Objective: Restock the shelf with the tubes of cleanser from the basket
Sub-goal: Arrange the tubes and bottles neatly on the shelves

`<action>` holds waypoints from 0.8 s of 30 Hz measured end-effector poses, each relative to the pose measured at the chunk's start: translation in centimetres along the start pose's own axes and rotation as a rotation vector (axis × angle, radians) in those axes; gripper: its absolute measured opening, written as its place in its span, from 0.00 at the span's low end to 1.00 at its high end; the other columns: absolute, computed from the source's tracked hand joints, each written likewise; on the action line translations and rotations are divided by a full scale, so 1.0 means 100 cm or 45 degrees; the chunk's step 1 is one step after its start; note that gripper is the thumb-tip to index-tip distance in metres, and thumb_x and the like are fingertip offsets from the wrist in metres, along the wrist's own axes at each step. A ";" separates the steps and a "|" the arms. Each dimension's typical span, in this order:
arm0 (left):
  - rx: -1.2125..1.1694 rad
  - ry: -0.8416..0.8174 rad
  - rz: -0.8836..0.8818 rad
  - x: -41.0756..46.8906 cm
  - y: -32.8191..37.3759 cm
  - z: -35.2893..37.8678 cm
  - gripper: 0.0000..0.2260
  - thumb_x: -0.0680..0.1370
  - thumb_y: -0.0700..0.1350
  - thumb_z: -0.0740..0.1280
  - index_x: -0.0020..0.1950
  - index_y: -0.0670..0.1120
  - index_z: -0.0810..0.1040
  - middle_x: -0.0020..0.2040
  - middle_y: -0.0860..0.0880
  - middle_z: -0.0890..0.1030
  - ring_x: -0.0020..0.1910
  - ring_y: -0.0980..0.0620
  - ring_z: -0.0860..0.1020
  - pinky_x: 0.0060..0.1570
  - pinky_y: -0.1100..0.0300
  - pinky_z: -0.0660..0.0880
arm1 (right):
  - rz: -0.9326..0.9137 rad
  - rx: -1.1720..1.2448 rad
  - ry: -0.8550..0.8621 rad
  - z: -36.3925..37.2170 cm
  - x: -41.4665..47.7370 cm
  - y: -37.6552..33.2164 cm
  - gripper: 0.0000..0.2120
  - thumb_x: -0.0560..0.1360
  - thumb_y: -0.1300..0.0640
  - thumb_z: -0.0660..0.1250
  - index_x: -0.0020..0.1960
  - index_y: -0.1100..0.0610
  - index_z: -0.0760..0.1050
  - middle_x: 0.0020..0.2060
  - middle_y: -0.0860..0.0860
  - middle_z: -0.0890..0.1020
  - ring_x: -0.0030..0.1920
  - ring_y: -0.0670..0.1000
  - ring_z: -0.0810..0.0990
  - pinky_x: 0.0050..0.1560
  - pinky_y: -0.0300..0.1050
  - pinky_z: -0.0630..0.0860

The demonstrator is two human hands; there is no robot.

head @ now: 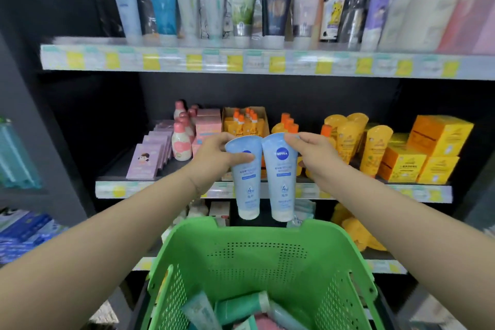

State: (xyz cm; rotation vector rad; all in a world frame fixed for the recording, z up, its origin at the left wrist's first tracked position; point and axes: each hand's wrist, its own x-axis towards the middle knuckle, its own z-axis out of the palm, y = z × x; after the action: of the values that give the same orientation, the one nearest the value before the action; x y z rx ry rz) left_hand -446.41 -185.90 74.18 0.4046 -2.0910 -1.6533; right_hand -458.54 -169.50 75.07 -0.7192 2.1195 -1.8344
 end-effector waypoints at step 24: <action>0.168 -0.015 0.141 0.008 0.110 -0.063 0.11 0.75 0.38 0.71 0.58 0.42 0.80 0.52 0.39 0.83 0.49 0.40 0.82 0.49 0.49 0.78 | -0.097 -0.140 -0.457 -0.005 0.014 -0.132 0.12 0.82 0.55 0.61 0.60 0.62 0.73 0.50 0.64 0.83 0.35 0.56 0.85 0.29 0.38 0.77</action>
State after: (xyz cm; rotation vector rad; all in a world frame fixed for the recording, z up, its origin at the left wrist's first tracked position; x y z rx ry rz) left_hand -443.41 -188.87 86.12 0.3152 -2.1972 -1.4644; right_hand -457.28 -170.96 88.25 -1.0786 1.9880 -1.4944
